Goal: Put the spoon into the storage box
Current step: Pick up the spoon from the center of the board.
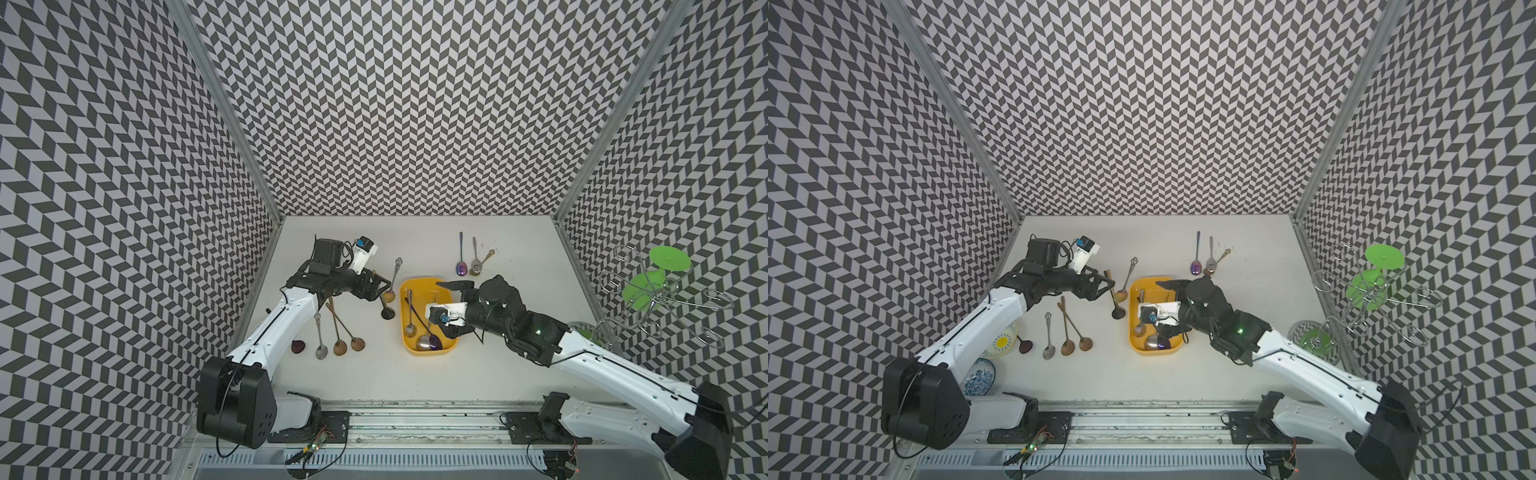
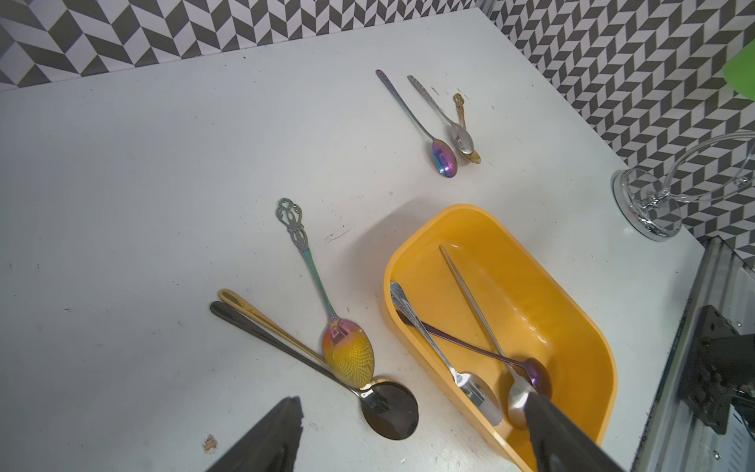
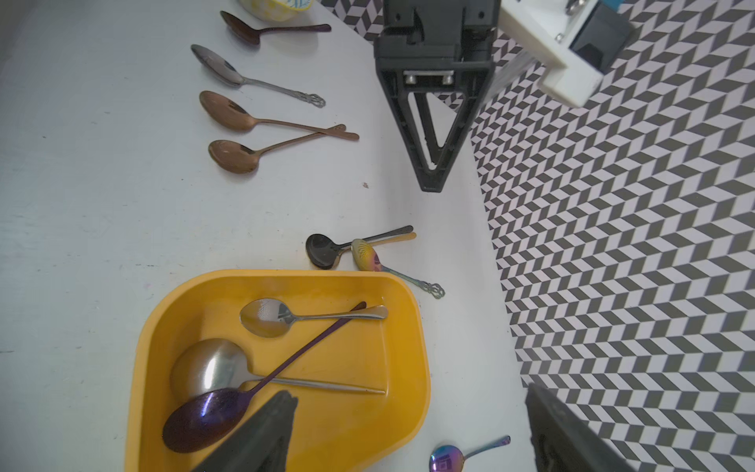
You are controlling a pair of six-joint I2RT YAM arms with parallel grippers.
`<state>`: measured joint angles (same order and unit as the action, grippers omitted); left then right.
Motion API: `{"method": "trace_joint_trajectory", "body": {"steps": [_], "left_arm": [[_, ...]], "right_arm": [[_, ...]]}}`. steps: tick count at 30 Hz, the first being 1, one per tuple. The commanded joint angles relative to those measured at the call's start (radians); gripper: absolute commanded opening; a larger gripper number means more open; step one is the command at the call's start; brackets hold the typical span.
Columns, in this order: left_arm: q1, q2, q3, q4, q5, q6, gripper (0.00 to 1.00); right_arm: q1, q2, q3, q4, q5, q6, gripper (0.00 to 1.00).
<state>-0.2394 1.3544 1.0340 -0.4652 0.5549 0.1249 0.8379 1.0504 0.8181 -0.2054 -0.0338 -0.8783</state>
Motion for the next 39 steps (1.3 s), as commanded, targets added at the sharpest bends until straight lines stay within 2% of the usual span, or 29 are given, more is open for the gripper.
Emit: {"method": "trace_joint_trajectory", "body": {"steps": [1,8,13,19,26,39], "left_arm": [[-0.007,0.049,0.058,-0.011,-0.063,-0.049,0.87],[-0.057,0.186,0.16,-0.064,-0.11,-0.057,0.81],[-0.087,0.282,0.225,-0.101,-0.173,-0.048,0.76],[-0.138,0.42,0.33,-0.148,-0.269,-0.054,0.68],[-0.17,0.566,0.449,-0.201,-0.342,-0.066,0.56],[-0.202,0.727,0.549,-0.24,-0.4,-0.068,0.45]], "right_arm": [[-0.012,-0.069,-0.033,0.107,0.097,0.175,0.93],[-0.044,-0.199,-0.104,0.138,0.243,0.374,1.0],[-0.092,-0.3,-0.167,0.143,0.344,0.54,1.0],[-0.132,-0.42,-0.262,0.163,0.472,0.677,1.0],[-0.139,-0.515,-0.35,0.238,0.555,0.666,1.0],[-0.176,-0.542,-0.392,0.281,0.51,0.662,1.0]]}}
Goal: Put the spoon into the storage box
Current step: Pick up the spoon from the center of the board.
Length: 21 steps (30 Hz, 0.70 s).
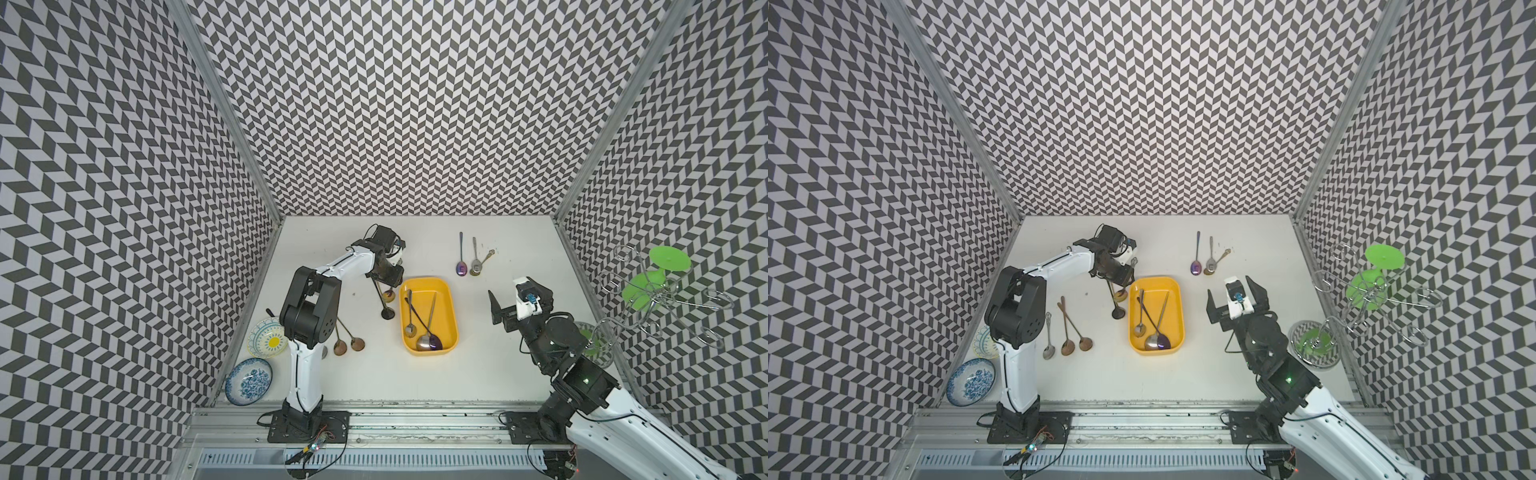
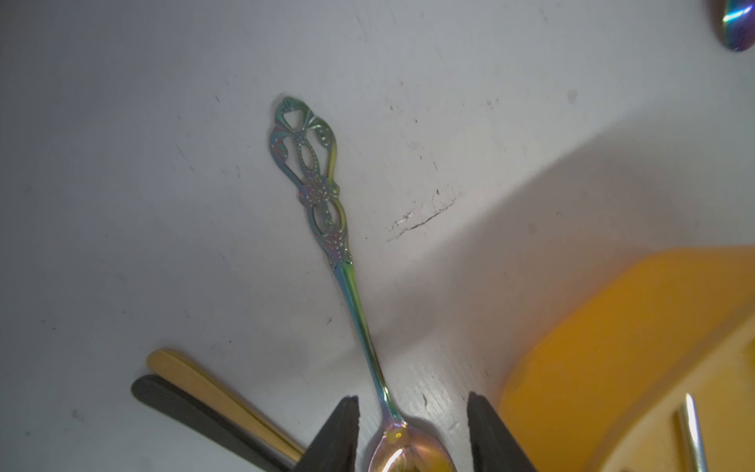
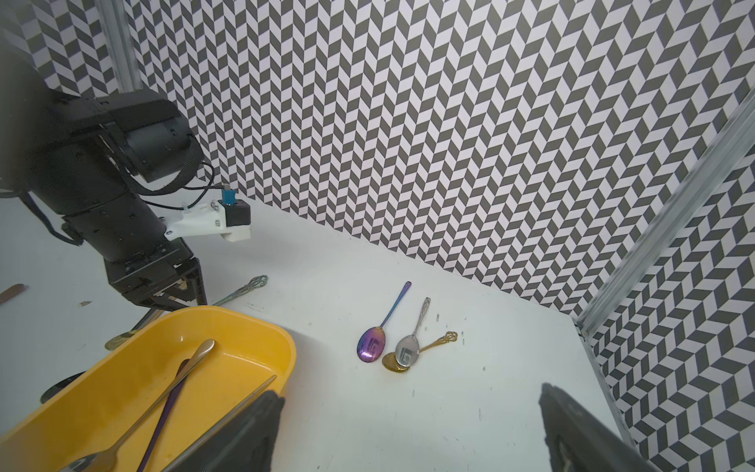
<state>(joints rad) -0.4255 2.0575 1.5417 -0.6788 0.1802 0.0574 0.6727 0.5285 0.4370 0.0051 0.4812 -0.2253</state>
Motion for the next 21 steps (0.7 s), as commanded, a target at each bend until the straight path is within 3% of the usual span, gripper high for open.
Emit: {"method": "trace_joint_trajectory", "body": {"steps": [1,15,21], "left_arm": [[-0.018,0.031,0.045,-0.028,-0.034,-0.002,0.43],[-0.025,0.112,0.081,-0.03,-0.122,-0.005,0.4],[-0.031,0.14,0.08,-0.031,-0.123,-0.011,0.27]], "right_arm": [[-0.013,-0.022,-0.012,0.07,-0.008,0.009,1.0],[-0.018,-0.022,-0.014,0.072,-0.015,0.007,1.0],[-0.017,-0.024,-0.015,0.072,-0.013,0.007,1.0]]}}
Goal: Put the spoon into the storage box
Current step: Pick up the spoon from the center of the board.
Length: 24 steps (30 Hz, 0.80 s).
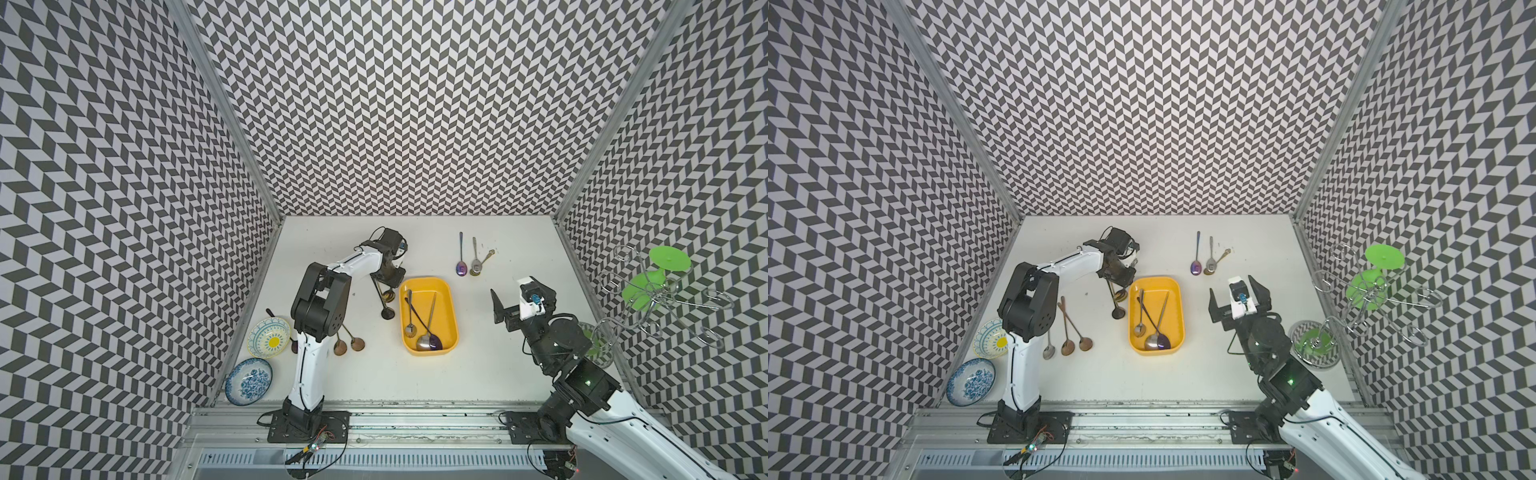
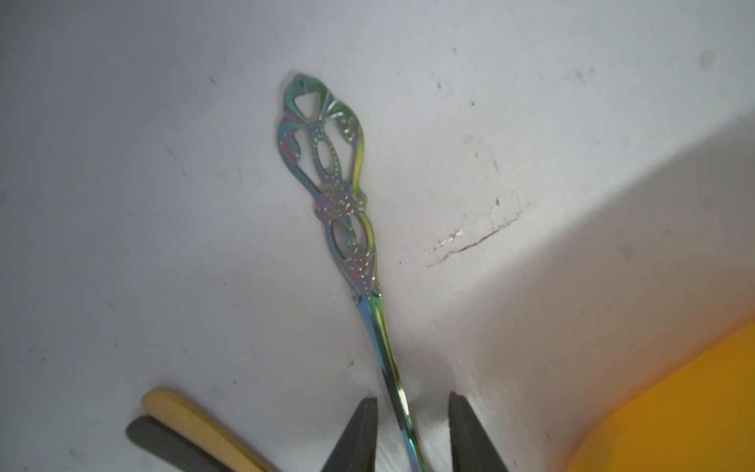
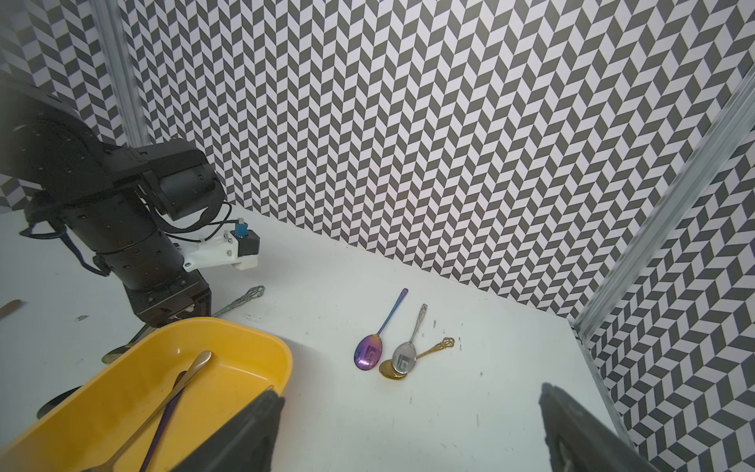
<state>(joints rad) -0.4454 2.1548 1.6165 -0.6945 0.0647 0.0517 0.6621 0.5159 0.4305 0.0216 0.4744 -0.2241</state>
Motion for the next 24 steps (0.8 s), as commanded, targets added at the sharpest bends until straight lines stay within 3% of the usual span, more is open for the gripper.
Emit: {"method": "trace_joint_trajectory", "body": {"steps": [1,10,16,24], "left_arm": [[-0.011,0.044,0.005,-0.015,-0.011,-0.007,0.23],[-0.003,0.02,0.027,-0.02,-0.039,-0.019,0.0],[0.013,-0.042,0.025,-0.02,-0.012,-0.046,0.0],[0.023,-0.185,-0.044,-0.006,0.147,-0.09,0.0]], "right_arm": [[-0.008,-0.01,-0.009,0.055,-0.005,0.007,1.0],[-0.009,-0.014,-0.011,0.059,-0.003,0.006,1.0],[-0.011,-0.015,-0.013,0.06,-0.002,0.005,1.0],[-0.015,-0.009,-0.014,0.063,-0.001,0.003,1.0]]}}
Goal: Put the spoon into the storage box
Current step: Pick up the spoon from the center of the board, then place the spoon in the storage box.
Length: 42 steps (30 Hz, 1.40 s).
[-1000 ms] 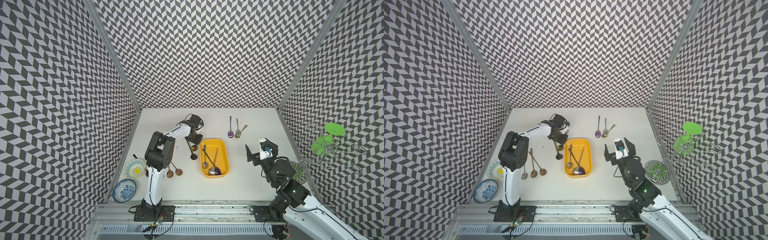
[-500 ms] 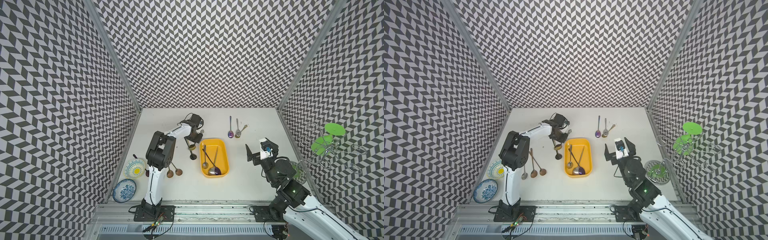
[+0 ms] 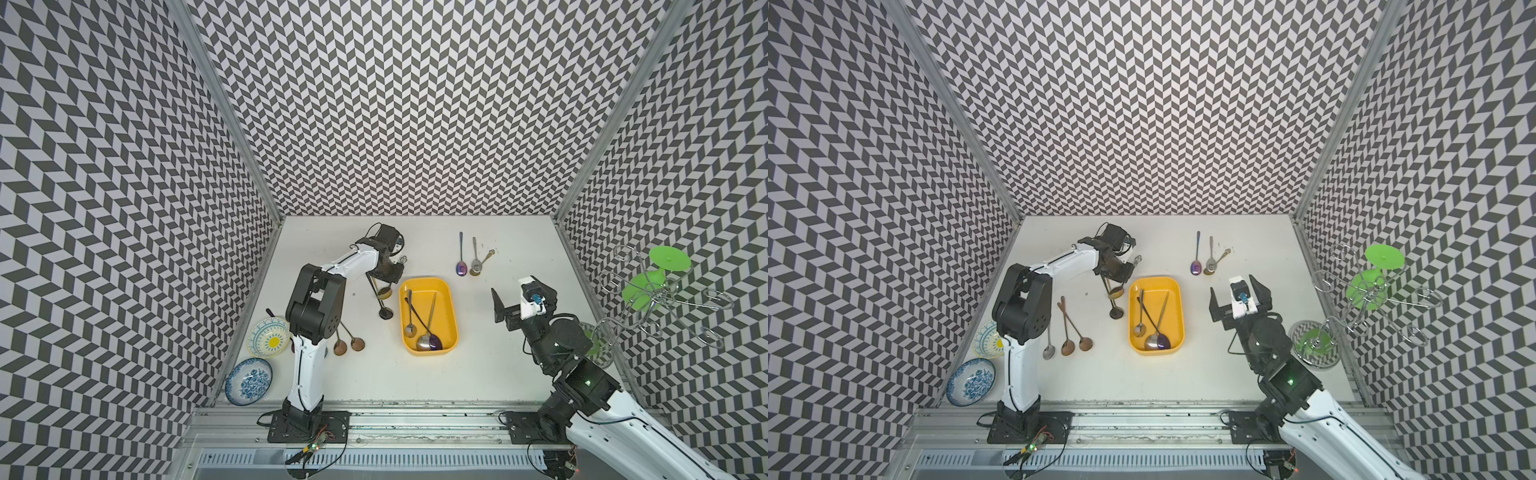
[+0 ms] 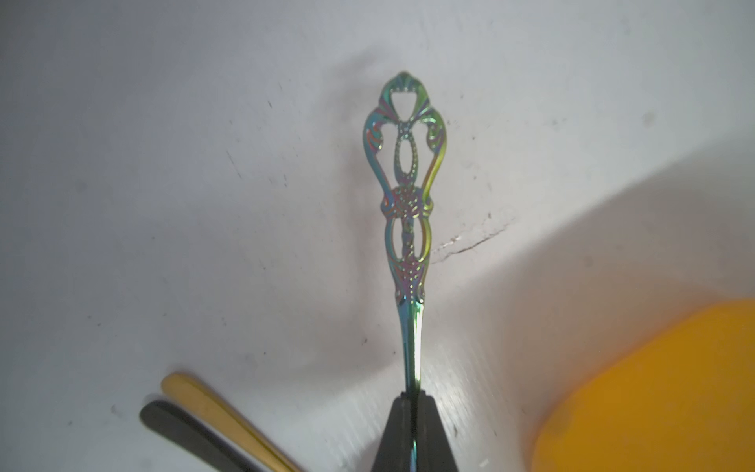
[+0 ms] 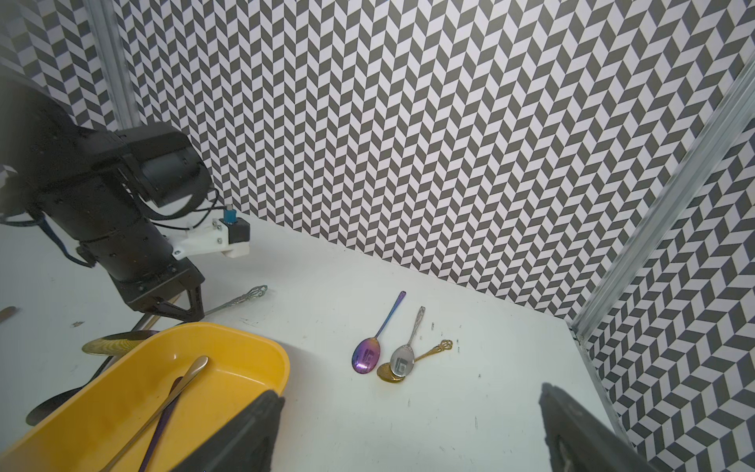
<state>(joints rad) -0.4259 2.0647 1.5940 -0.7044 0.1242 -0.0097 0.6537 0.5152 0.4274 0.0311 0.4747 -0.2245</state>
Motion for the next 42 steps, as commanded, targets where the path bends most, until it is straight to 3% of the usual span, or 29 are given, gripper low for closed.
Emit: {"method": "trace_joint_trajectory", "body": {"steps": [1,10,18,22,30,36,42], "left_arm": [[0.004,-0.117,-0.038,0.008,0.109,-0.034,0.0],[0.002,-0.323,-0.215,0.065,0.347,-0.117,0.0],[-0.006,-0.46,-0.369,0.141,0.507,-0.297,0.0],[-0.008,-0.509,-0.422,0.182,0.582,-0.316,0.0],[-0.014,-0.482,-0.487,0.244,0.682,-0.378,0.0],[-0.01,-0.443,-0.527,0.25,0.681,-0.474,0.03],[-0.004,-0.425,-0.556,0.31,0.756,-0.578,0.04]], "right_arm": [[-0.008,-0.007,-0.011,0.055,-0.002,0.004,1.0],[-0.009,-0.001,-0.012,0.054,-0.003,0.004,1.0],[-0.01,-0.006,-0.013,0.056,-0.001,0.003,1.0],[-0.011,-0.007,-0.013,0.056,-0.001,0.004,1.0],[-0.011,-0.011,-0.013,0.058,-0.004,0.004,1.0],[-0.011,-0.014,-0.013,0.058,-0.002,0.004,1.0],[-0.01,-0.017,-0.015,0.058,-0.001,0.003,1.0]]}}
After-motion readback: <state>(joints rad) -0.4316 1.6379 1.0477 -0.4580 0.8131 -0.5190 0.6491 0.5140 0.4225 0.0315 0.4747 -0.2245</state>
